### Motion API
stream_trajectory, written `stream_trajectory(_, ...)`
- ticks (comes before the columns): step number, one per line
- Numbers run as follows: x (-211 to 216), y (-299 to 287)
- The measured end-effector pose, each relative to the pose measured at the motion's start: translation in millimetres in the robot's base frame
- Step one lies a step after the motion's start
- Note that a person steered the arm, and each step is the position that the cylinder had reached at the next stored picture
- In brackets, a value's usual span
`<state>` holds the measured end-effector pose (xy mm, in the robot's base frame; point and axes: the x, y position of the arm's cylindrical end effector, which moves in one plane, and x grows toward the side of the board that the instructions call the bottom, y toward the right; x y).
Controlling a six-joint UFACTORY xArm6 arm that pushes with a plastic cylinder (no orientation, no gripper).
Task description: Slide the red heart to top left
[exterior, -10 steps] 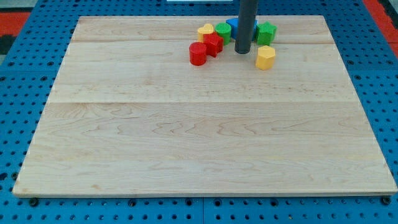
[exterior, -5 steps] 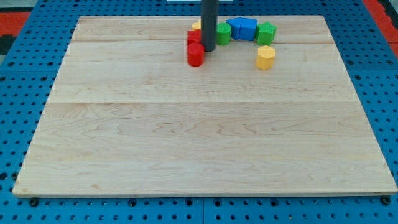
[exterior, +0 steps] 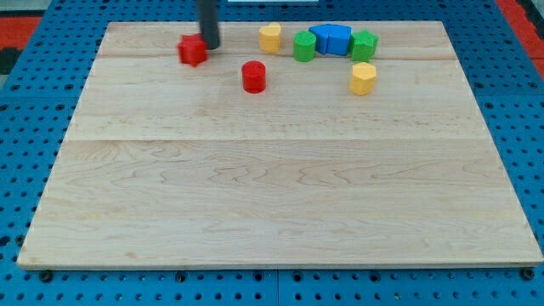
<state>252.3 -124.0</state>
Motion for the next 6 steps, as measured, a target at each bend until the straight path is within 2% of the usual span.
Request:
stream_trajectory(1, 12.1, 8.8)
stream_trajectory(2, 66.1, 19.7)
stream_trajectory(3, 45.2, -2.7)
stream_trajectory(4, 35.4, 55.3)
stream_trajectory(6, 37.0, -24.0)
